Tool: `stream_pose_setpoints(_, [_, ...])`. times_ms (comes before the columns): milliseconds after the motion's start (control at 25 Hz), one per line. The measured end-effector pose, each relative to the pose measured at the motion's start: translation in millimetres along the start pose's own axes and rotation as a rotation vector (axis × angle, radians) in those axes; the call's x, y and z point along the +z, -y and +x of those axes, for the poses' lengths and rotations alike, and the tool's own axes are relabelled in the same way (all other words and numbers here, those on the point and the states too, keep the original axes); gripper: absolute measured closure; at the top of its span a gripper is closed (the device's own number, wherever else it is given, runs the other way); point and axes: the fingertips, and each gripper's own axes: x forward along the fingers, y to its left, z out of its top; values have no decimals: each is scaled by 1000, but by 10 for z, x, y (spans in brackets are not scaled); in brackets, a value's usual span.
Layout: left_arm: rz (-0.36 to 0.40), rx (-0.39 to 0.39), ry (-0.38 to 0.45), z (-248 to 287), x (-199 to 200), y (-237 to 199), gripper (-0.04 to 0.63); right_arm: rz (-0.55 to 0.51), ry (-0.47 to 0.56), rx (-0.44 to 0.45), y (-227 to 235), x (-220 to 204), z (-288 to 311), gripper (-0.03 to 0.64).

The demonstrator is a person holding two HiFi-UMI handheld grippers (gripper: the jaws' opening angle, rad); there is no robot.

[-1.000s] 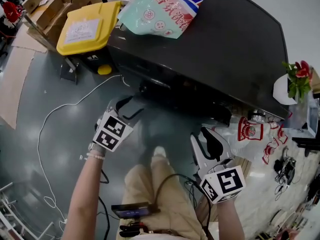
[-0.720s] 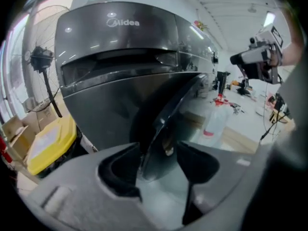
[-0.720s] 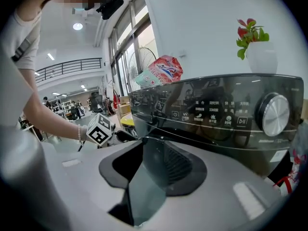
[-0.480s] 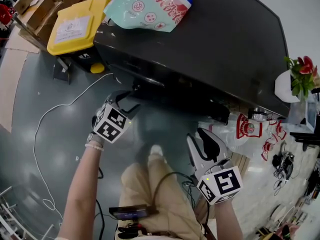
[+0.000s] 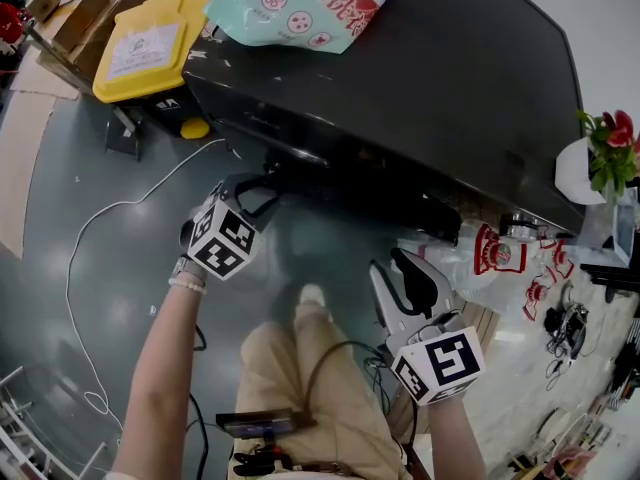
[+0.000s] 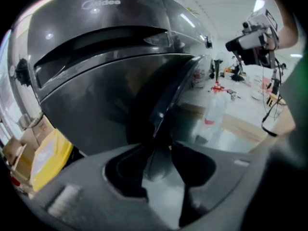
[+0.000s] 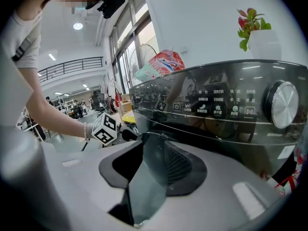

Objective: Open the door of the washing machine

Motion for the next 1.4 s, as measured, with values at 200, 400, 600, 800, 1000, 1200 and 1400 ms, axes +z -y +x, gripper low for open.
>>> stream_pose_setpoints(200, [28,11,-24,-14,-16,14,448,-3,-6,15,-51,-7,-21,497])
stream_pose_setpoints(400, [16,19,-28,-37,-42,49,451,-12,-12,25,-109,-11,-27,497])
stream_pose_setpoints(600, [13,3,-42,-86,-89,116,456,-37,-15,30,-144,22,-31,497])
stream_pose_setpoints(800, [-3,10,-46,-148,-128,188,454,-68,-25,31,-188,45,-43,497])
stream_pose_setpoints(1000, [-14,5,-49,-209,-172,270,457,-94,-38,36,-251,37,-48,497])
stream_pose_setpoints(1200, [-29,-14,-57,-318,-272,435,466,-109,-57,47,-330,-4,-72,497])
stream_pose_setpoints(1400, [-55,-25,-65,-416,-356,614,476,-112,-77,59,-411,-52,-115,497])
